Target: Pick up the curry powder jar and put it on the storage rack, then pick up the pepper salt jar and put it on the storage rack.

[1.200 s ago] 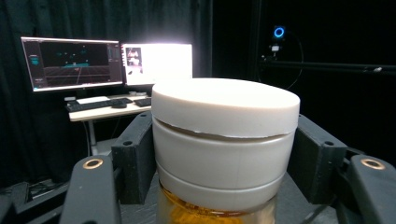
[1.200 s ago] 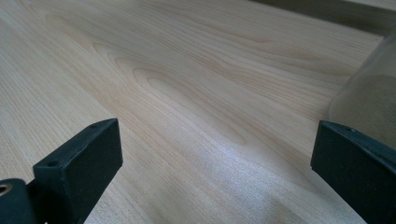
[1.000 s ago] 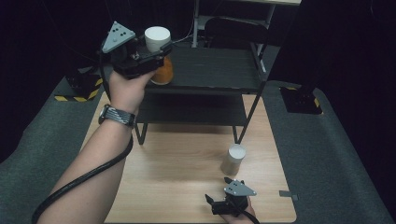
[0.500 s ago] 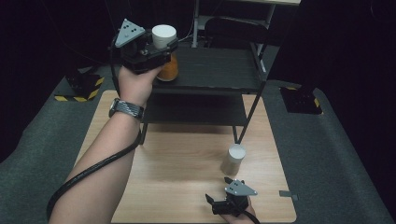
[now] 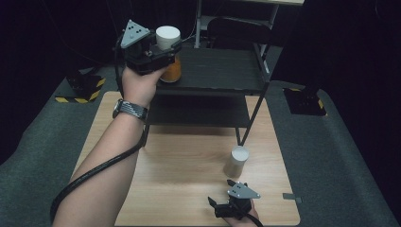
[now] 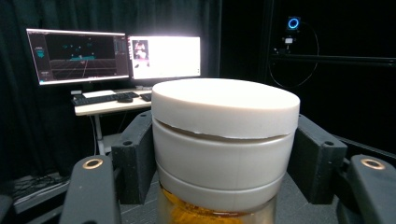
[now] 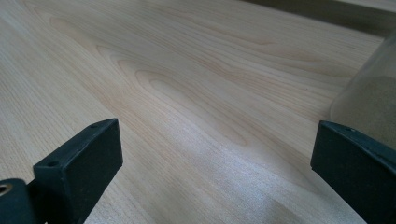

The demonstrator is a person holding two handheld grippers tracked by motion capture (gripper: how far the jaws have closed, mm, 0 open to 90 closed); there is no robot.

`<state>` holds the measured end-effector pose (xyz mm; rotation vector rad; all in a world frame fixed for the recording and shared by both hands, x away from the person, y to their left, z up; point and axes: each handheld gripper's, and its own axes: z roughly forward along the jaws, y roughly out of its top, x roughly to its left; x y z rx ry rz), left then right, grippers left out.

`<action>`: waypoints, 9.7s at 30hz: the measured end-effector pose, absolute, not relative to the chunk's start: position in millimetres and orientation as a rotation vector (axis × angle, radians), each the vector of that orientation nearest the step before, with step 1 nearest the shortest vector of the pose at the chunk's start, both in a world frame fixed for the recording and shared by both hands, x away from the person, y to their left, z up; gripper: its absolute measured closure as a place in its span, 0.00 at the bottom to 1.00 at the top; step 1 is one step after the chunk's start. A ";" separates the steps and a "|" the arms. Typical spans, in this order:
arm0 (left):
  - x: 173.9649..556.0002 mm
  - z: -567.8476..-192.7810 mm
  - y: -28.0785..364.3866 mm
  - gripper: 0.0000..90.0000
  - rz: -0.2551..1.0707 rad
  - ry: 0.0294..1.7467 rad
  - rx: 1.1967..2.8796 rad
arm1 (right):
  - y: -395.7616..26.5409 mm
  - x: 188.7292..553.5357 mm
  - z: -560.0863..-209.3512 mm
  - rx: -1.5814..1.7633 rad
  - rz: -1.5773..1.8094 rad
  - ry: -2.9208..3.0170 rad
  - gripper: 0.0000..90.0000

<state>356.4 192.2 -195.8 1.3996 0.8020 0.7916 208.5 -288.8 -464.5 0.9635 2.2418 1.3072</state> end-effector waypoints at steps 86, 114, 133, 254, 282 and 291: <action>299.0 -222.9 216.8 0.00 0.756 0.743 1.492 | -285.4 207.7 -463.5 0.944 1.284 2.249 0.02; 264.6 -314.0 240.7 0.00 0.659 0.723 1.570 | -283.0 206.9 -462.7 0.935 1.268 2.253 0.02; 249.6 -383.6 249.0 0.00 0.556 0.756 1.649 | -281.7 206.8 -462.1 0.929 1.258 2.257 0.02; 191.6 -475.3 256.3 0.01 0.579 0.869 1.917 | -312.7 183.1 -457.9 1.015 1.320 1.988 0.01; 195.9 -473.5 256.0 0.01 0.537 0.840 1.939 | -314.8 212.9 -433.2 1.102 1.303 1.856 0.03; 196.4 -474.2 257.9 0.01 0.535 0.840 1.933 | -311.6 223.8 -429.6 1.083 1.308 1.855 0.05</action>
